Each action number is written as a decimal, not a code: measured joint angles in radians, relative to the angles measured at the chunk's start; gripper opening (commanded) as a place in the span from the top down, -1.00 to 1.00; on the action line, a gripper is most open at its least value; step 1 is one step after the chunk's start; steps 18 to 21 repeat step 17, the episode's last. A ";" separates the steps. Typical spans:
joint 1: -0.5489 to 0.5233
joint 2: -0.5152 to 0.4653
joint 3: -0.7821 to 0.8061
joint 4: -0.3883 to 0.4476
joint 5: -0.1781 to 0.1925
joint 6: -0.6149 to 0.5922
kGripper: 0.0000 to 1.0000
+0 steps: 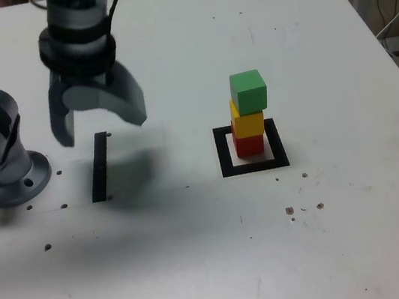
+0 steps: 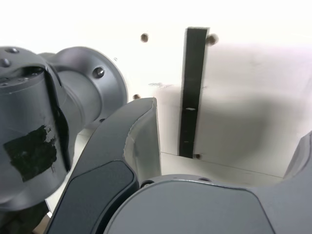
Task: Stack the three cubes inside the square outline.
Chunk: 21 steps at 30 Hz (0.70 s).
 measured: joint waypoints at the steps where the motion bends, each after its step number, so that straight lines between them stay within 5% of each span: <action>1: 0.000 0.000 0.014 -0.015 -0.012 0.006 -0.99; 12: 0.000 0.000 0.092 -0.121 -0.082 0.073 -0.99; 21: 0.000 -0.006 0.117 -0.126 -0.086 0.080 -0.98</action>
